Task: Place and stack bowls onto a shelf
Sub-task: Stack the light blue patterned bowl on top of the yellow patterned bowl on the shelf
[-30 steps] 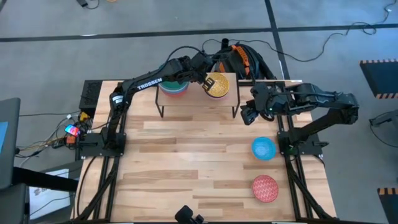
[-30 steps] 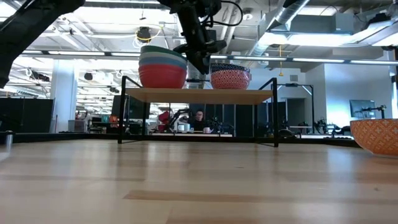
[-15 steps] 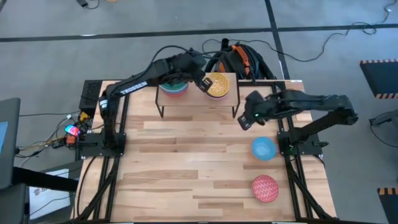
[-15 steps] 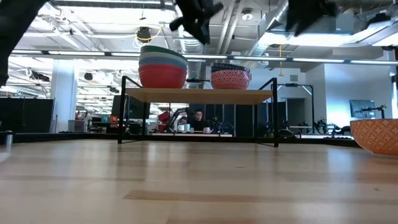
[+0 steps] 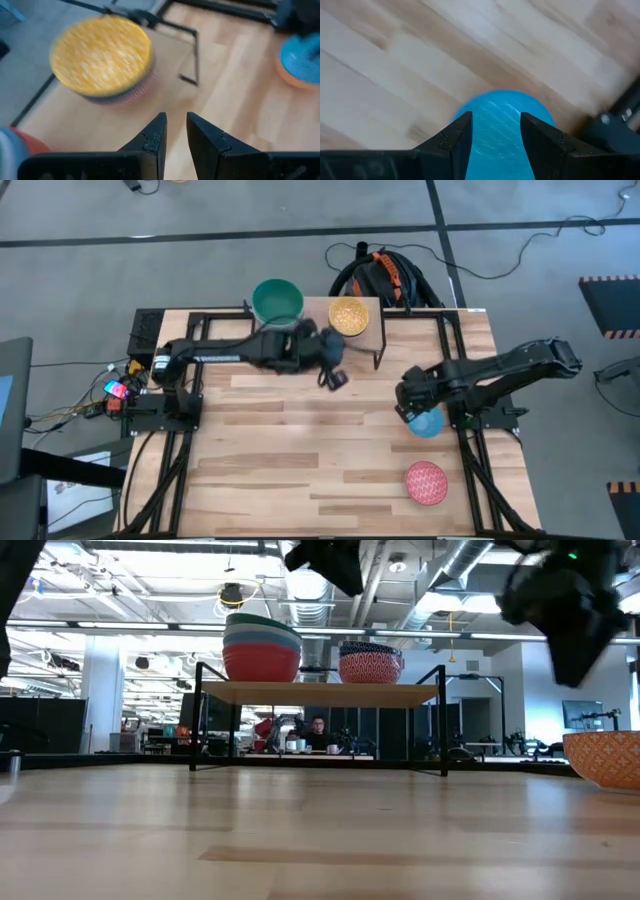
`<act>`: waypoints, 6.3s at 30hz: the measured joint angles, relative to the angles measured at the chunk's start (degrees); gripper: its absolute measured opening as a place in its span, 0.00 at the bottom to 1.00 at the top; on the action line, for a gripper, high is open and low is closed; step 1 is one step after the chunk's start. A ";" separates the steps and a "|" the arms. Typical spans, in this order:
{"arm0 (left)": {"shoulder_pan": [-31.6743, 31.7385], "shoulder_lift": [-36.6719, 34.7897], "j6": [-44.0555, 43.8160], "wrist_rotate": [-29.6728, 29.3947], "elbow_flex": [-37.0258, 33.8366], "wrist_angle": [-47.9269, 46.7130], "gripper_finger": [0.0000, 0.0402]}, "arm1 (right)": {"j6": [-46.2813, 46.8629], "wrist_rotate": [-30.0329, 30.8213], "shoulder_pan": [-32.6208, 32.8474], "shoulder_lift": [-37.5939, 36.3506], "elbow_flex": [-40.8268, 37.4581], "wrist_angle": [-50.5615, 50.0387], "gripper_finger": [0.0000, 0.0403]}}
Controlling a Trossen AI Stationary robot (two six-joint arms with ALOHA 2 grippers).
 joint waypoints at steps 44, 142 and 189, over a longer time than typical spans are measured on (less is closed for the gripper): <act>-24.07 -24.79 -36.99 -8.89 -43.48 10.43 0.30 | 9.43 -7.42 -1.30 9.58 -13.62 27.20 0.10; -16.21 -3.19 -31.43 12.72 -43.57 17.72 0.28 | -3.34 2.44 7.06 41.39 20.77 37.14 0.48; -7.20 -1.40 -17.43 17.43 -31.81 19.49 0.01 | -15.39 26.73 14.75 11.73 20.78 21.90 0.55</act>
